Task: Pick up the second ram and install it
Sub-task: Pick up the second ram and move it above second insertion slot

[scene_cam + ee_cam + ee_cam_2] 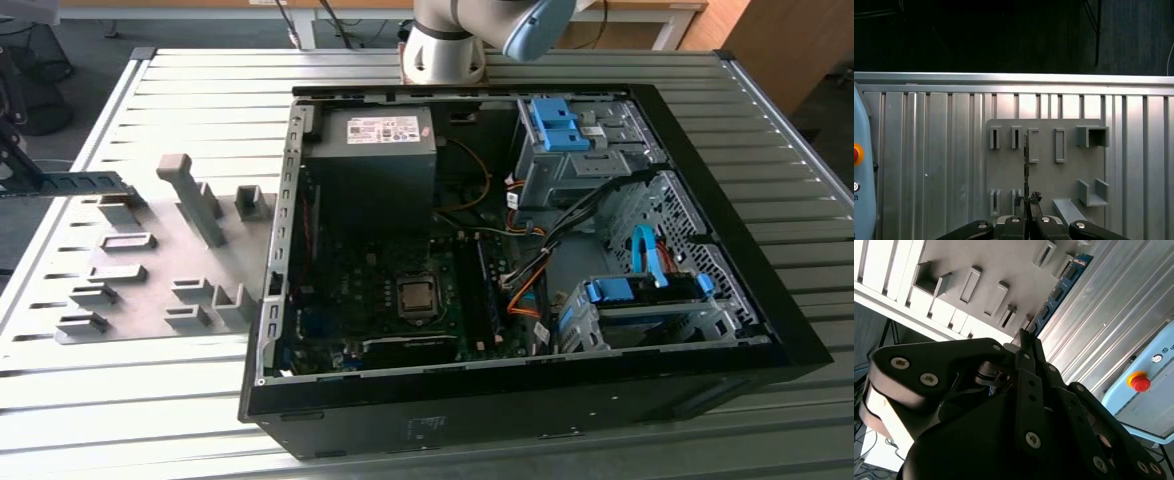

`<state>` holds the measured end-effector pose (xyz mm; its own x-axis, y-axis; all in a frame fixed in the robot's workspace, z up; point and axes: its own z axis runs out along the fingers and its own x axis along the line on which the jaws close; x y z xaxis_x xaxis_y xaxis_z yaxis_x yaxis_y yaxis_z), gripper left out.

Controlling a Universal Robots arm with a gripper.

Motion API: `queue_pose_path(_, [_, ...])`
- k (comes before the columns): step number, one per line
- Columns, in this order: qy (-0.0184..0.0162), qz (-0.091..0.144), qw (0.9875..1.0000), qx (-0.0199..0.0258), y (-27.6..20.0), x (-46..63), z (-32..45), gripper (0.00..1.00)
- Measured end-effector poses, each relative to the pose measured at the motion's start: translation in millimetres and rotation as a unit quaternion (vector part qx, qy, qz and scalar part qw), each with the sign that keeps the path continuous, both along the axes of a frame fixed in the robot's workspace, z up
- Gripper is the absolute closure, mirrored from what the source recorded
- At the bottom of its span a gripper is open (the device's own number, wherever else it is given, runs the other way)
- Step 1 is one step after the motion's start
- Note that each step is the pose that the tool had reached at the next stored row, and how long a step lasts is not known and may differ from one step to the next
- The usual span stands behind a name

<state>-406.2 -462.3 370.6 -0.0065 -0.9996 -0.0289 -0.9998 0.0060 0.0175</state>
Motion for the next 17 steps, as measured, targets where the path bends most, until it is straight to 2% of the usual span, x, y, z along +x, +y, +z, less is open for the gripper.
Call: queue_pose_path(17, [0.0, 0.0, 1.0, 0.0, 0.1, 0.0, 23.4, 0.86])
